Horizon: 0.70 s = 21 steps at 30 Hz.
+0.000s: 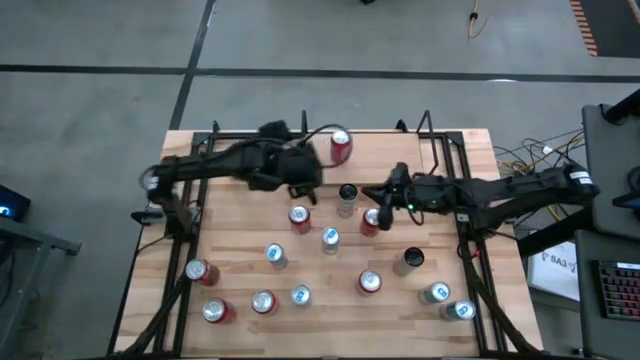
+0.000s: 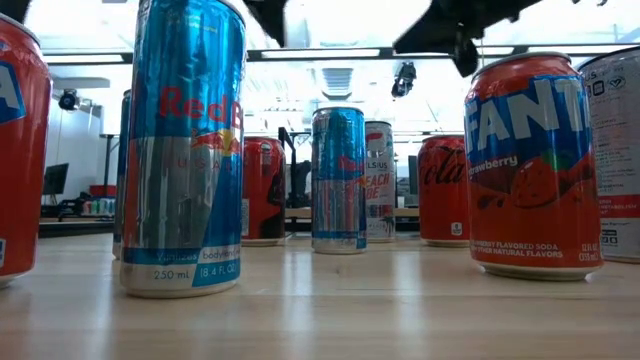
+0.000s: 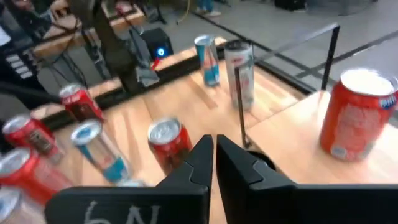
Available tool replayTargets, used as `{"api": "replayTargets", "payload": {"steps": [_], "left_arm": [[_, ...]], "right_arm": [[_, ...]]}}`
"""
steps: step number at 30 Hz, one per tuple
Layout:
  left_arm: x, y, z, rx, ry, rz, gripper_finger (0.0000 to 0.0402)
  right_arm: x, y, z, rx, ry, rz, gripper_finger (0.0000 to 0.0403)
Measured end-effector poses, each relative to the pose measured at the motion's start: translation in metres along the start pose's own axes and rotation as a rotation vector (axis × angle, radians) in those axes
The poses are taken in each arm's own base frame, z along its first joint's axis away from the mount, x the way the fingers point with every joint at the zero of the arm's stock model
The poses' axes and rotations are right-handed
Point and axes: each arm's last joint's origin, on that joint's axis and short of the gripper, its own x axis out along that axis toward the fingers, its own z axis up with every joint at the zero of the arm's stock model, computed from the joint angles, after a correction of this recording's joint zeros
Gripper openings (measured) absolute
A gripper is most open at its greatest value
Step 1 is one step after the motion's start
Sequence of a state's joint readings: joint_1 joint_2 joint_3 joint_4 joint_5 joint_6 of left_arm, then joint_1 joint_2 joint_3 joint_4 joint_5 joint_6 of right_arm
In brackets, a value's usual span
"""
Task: Place canned beverage on shelf
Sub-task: Put the orange soda can on the shelf
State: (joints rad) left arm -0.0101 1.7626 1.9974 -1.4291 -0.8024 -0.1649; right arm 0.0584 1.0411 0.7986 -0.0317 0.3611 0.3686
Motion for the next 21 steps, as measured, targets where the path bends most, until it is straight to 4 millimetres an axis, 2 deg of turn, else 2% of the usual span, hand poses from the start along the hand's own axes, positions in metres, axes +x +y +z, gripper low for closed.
{"api": "replayTargets", "payload": {"steps": [5,7,11,16,21], "left_arm": [[-0.008,-0.005,-0.053,-0.074,-0.083,-0.036,0.0327],[-0.008,-0.008,-0.075,-0.096,-0.144,-0.061,0.0326],[-0.004,-0.015,-0.111,-0.152,-0.310,-0.114,0.0326],[0.007,-0.022,-0.143,-0.183,-0.573,-0.249,0.0326],[0.015,-0.033,-0.165,-0.162,-0.933,-0.403,0.0326]], "right_arm": [[0.027,0.007,0.006,-0.002,0.053,-0.045,0.0009],[0.034,0.009,0.023,0.021,0.013,-0.054,0.0009],[0.052,0.003,0.042,0.017,0.060,-0.128,0.0009],[0.072,-0.013,0.069,-0.016,0.132,-0.230,0.0009],[0.093,-0.036,0.079,-0.061,0.258,-0.337,0.0009]]}}
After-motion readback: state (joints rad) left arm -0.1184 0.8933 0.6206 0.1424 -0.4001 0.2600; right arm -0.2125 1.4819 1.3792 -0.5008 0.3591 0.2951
